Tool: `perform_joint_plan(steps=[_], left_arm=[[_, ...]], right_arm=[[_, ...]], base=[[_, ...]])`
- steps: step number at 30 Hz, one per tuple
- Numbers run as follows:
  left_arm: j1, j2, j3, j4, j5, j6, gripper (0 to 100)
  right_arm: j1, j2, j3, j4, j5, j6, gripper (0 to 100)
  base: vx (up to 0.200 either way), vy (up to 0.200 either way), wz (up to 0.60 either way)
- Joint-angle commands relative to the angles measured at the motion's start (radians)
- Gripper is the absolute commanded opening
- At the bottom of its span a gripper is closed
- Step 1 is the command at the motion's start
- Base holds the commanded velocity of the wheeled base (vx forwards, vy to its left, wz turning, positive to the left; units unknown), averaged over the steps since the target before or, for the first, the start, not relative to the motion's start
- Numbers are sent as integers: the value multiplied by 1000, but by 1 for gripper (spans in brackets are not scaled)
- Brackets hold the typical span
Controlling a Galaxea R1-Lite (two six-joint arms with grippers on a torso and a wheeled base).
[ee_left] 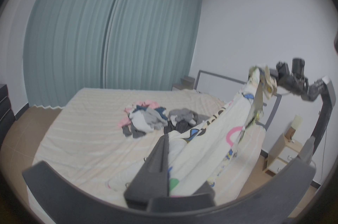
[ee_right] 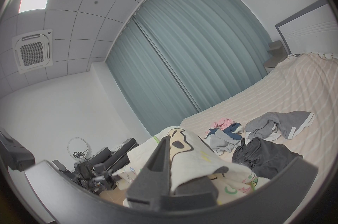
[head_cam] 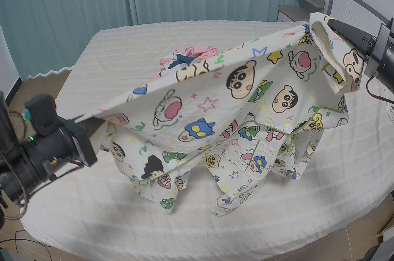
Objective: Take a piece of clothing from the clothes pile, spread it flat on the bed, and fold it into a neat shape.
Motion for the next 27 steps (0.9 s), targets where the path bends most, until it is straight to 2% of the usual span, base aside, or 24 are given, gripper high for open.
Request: perform_joint_plan(steps=[1,8,27], left_arm=[[82,-240,-205,167,4,7,0],[125,-260,-225,159,26,61,0],[125,-266,-222,161,29,61,0]], right_arm=[[-13,-101,31,1,19,0,0],[-6,-126,19,-5,50,0,0],[7,-123,36,-4,74,0,0]], base=[[0,0,0],[0,0,0],[0,0,0]])
